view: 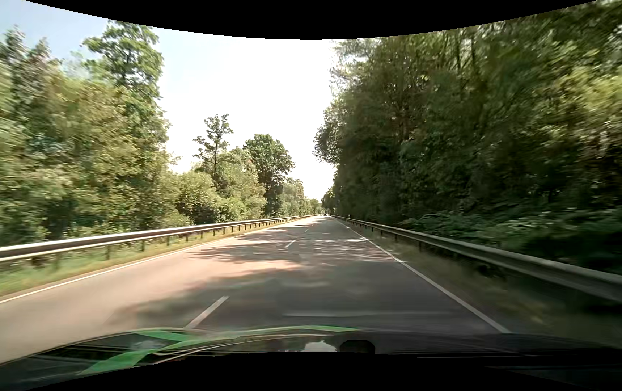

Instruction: Follow the waypoints while adhering to traffic rules and regulations

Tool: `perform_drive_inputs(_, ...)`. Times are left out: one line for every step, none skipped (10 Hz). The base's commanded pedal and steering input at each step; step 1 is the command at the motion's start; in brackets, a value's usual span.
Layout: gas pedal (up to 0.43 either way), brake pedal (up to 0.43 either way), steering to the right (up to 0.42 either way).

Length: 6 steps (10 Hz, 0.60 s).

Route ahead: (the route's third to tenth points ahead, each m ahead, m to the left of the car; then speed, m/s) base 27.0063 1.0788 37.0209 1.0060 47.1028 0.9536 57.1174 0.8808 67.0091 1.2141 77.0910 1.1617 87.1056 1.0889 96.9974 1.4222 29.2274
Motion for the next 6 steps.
perform_drive_inputs(0.209,0.000,0.000)
perform_drive_inputs(0.189,0.000,0.000)
perform_drive_inputs(0.177,0.000,0.000)
perform_drive_inputs(0.177,0.000,-0.001)
perform_drive_inputs(0.177,0.000,-0.003)
perform_drive_inputs(0.189,0.000,-0.003)
